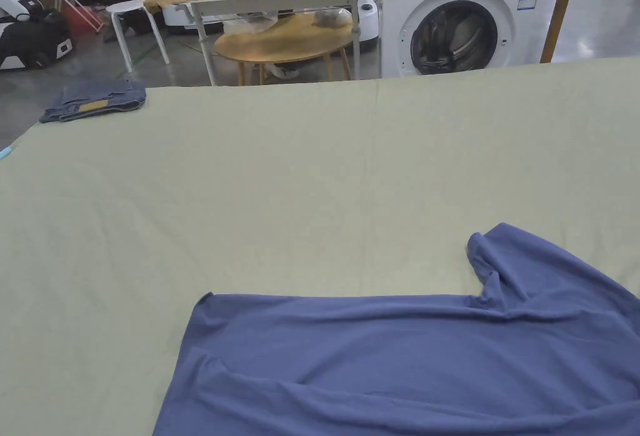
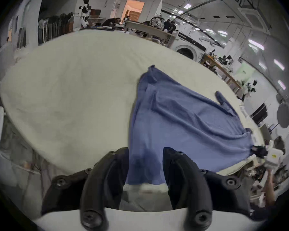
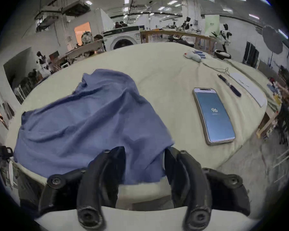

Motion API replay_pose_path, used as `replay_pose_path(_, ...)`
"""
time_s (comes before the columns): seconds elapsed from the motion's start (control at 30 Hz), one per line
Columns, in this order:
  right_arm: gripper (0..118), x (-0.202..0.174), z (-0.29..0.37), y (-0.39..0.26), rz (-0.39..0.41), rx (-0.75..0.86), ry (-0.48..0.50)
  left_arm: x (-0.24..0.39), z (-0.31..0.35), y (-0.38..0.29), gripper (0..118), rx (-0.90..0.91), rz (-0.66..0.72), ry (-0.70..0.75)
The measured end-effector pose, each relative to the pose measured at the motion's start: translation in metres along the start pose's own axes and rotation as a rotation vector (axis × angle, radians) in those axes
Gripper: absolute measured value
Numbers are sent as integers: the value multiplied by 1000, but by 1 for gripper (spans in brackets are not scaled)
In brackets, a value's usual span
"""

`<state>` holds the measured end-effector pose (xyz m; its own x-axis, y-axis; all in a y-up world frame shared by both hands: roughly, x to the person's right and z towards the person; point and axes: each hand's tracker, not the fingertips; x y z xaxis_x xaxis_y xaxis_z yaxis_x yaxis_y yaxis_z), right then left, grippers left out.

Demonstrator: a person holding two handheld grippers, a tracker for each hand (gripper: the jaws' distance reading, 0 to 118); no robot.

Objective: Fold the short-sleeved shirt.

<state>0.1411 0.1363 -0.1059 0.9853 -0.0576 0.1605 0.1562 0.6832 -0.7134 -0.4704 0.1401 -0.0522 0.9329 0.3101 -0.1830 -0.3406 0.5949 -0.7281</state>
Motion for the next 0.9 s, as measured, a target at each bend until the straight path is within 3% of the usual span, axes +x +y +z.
replay_pose_path(0.07, 51, 2, 9, 3, -6, 18, 29, 0, 7, 1, 40, 45, -69, 69)
replay_pose_path(0.27, 51, -17, 54, 28, 59, 247, 102, 24, 58, 26, 40, 306, -184, -12)
replay_pose_path(0.3, 45, -23, 59, 34, 70, 268, 130, 32, 64, 30, 39, 335, -185, -40)
replay_pose_path(0.33, 32, -31, 62, 39, 76, 280, 151, 38, 69, 35, 33, 358, -179, -70)
replay_pose_path(0.37, 14, -38, 63, 43, 84, 283, 158, 44, 71, 40, 22, 372, -171, -92)
replay_pose_path(0.4, 2, -44, 63, 47, 99, 287, 166, 49, 71, 44, 3, 368, -166, -109)
replay_pose_path(0.43, 0, -52, 61, 51, 130, 290, 155, 57, 70, 47, 0, 353, -171, -123)
replay_pose_path(0.6, 0, -72, 52, 56, 164, 272, 252, 69, 56, 55, 0, 332, -194, -147)
replay_pose_path(0.77, 0, -75, 48, 53, 169, 276, 279, 77, 24, 95, 0, 298, -217, -148)
replay_pose_path(0.8, 0, -74, 48, 51, 164, 277, 288, 78, 9, 108, 7, 263, -245, -112)
replay_pose_path(0.87, 0, -69, 47, 49, 154, 272, 298, 59, -26, 133, 40, 177, -269, -80)
replay_pose_path(0.9, 0, -65, 47, 47, 149, 266, 301, 55, -49, 145, 42, 122, -279, -79)
